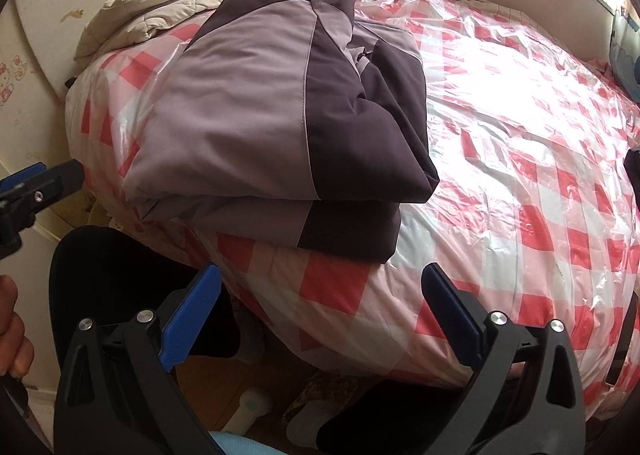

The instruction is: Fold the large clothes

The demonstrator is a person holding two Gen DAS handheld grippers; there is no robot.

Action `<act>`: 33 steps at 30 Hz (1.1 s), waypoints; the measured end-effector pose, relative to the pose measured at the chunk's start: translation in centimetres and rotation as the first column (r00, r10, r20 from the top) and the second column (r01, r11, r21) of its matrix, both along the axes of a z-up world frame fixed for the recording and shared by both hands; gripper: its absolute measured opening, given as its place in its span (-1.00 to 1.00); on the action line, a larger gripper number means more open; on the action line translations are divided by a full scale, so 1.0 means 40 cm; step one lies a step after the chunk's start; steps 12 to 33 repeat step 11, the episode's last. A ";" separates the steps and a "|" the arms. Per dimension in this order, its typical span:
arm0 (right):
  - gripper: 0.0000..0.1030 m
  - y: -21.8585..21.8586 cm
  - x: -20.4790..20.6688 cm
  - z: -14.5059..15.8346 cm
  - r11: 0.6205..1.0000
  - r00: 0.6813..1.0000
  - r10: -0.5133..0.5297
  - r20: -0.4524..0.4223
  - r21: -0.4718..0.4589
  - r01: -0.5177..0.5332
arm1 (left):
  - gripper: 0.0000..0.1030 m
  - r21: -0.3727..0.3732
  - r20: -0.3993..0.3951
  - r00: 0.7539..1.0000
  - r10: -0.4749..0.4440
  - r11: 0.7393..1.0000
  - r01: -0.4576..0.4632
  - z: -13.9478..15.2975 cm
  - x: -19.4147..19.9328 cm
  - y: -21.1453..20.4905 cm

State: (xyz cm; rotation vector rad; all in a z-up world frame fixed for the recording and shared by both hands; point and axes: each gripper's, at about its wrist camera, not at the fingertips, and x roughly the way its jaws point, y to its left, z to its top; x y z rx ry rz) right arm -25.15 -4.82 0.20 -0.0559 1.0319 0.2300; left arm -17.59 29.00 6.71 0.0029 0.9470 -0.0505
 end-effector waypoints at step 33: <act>0.88 -0.003 -0.007 0.016 1.000 1.000 -0.001 0.012 0.003 0.001 | 0.88 0.015 -0.063 0.998 -0.031 0.999 0.032 -0.029 0.007 -0.023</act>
